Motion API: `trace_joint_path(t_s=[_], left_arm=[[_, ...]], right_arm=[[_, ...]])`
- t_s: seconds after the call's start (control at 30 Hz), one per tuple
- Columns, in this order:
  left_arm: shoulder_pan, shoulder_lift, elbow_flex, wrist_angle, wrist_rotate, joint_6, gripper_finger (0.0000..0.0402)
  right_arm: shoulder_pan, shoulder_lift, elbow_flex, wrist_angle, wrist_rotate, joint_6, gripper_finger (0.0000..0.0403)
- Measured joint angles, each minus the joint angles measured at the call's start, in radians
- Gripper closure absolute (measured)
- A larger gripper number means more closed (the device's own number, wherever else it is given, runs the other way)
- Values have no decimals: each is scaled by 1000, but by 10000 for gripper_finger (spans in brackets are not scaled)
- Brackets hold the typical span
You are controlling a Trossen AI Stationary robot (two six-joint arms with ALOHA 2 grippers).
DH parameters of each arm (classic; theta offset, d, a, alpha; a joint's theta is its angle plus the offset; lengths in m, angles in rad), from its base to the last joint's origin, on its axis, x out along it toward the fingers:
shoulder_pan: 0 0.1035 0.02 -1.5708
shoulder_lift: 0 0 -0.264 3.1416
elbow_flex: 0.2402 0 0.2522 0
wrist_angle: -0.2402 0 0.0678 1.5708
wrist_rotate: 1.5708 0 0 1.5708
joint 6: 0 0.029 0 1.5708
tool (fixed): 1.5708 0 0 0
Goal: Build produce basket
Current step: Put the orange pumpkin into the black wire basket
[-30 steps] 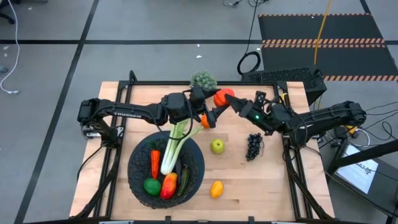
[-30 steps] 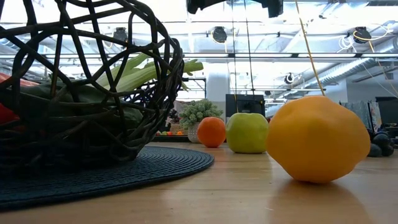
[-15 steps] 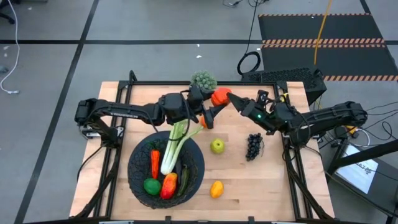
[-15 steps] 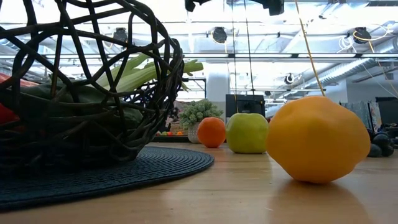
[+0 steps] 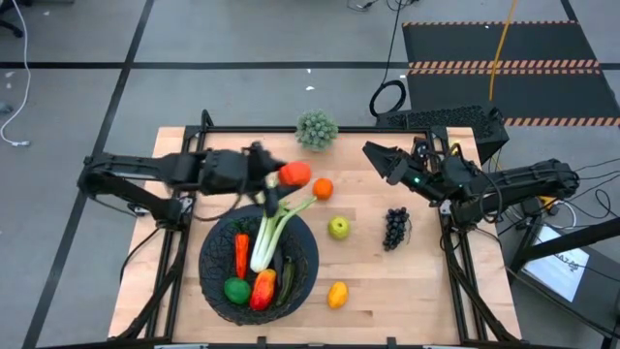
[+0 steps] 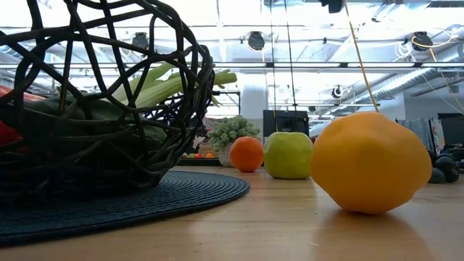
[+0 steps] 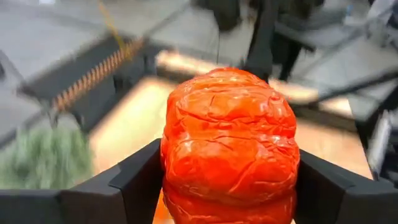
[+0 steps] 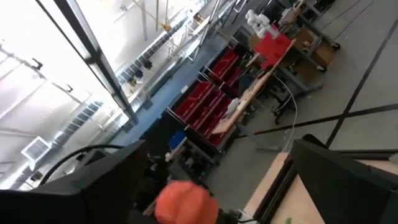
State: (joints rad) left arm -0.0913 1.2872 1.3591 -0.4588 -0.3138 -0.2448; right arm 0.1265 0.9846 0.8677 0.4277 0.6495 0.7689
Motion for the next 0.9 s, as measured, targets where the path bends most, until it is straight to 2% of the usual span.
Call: trace_joint_path(t_s=[0.17,0.33,0.43,0.7,0.9], left_arm=[[-105,-80,0,-284,40,-219,129],[-225,-81,-2,-511,102,-415,130],[-292,-55,-4,-591,141,-484,130],[-429,5,-124,-585,217,-667,130],[-491,55,-177,-581,213,-773,128]], right_arm=[[2,-15,0,-94,-1,8,10],[6,-8,0,-118,-2,27,10],[6,-5,0,-128,-5,31,10],[6,-7,0,-134,-3,31,10],[6,-7,0,-133,-26,75,10]])
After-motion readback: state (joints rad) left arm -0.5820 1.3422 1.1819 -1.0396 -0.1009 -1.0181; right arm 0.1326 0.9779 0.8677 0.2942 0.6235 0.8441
